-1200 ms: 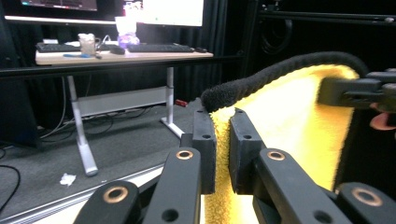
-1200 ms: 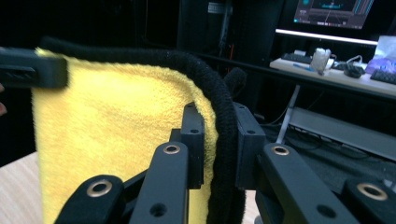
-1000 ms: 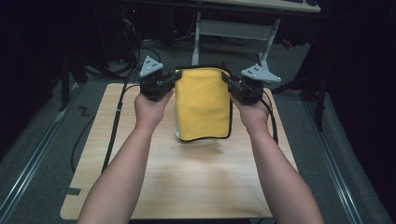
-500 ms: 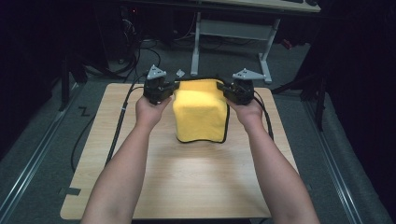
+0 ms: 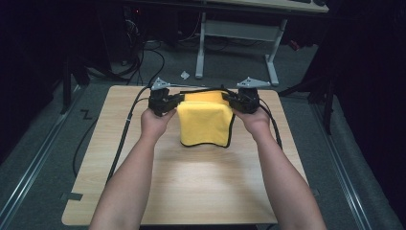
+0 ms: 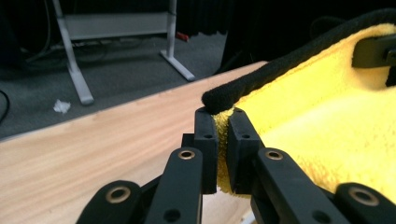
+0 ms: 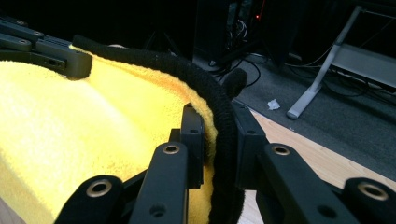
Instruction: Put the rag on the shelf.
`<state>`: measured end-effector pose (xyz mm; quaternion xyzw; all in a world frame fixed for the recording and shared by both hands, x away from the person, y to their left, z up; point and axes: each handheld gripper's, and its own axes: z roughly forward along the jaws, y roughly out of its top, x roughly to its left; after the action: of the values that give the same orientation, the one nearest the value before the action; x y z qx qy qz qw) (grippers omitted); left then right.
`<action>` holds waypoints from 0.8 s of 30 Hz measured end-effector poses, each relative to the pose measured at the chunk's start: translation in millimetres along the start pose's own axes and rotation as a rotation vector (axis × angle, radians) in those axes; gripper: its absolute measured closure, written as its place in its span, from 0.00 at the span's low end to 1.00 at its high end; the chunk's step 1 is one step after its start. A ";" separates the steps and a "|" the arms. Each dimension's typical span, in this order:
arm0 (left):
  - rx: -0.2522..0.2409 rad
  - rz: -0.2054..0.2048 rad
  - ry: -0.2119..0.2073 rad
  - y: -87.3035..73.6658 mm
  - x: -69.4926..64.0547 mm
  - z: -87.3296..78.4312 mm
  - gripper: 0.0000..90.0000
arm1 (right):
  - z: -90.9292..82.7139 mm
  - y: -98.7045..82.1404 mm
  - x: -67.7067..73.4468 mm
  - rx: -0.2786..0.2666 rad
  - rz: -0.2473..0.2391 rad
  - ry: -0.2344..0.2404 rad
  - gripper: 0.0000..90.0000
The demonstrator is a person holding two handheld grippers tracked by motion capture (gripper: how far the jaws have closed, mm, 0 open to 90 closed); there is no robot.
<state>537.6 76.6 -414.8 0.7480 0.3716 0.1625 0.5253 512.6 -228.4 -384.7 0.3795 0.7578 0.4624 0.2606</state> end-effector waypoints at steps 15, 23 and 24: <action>0.017 -0.051 -0.045 -29.8 6.5 5.7 0.94 | 12.8 -25.2 -7.3 0.042 0.076 0.082 0.86; 0.034 -0.059 -0.051 -37.8 5.1 8.1 0.94 | 16.9 -36.8 -9.5 0.047 0.126 0.081 0.85; 0.033 -0.061 -0.053 -39.0 5.2 7.6 0.94 | 17.3 -37.6 -9.4 0.046 0.130 0.084 0.85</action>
<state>530.8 82.0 -454.0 0.7491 0.3827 0.1203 0.5272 518.3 -238.1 -425.6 0.4139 0.7523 0.4765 0.1891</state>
